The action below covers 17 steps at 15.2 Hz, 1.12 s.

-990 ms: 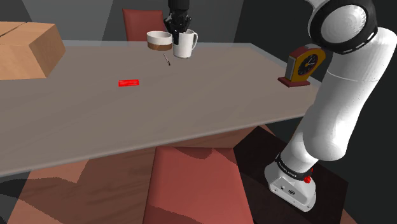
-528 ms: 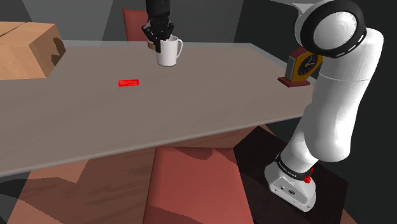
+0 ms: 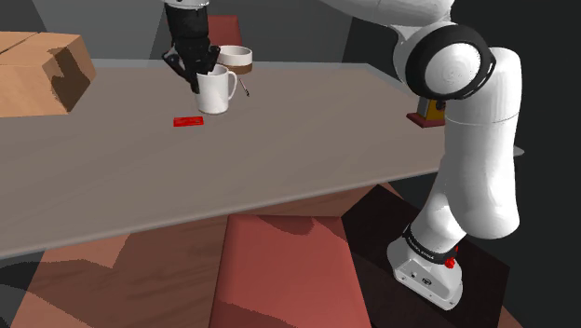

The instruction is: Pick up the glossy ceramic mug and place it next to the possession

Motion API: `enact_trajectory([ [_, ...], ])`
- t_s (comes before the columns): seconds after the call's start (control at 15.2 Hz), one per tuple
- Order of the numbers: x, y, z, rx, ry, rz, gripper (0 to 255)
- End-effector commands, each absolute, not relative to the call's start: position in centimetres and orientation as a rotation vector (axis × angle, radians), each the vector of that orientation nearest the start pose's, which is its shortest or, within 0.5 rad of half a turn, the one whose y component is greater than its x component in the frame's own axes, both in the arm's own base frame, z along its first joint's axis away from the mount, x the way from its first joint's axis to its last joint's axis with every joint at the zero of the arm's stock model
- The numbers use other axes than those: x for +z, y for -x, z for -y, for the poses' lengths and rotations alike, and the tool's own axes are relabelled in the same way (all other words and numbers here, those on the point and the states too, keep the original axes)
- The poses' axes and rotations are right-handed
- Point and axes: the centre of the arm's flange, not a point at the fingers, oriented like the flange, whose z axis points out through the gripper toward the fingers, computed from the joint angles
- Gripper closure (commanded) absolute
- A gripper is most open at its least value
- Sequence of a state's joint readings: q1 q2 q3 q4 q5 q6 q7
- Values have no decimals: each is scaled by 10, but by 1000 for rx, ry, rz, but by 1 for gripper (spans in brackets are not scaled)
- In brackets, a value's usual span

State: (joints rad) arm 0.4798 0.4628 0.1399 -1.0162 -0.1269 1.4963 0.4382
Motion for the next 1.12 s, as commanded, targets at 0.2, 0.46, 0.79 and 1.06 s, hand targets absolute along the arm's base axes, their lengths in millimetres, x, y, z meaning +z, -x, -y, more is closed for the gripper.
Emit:
enact_trajectory([
  [0.2, 582, -572, -418, -81, 3176, 245, 255],
  [0.46, 560, -572, -418, -81, 3176, 245, 255],
  [0.79, 534, -572, -418, -81, 3176, 245, 255],
  [1.06, 522, -572, -418, -81, 3176, 245, 255],
])
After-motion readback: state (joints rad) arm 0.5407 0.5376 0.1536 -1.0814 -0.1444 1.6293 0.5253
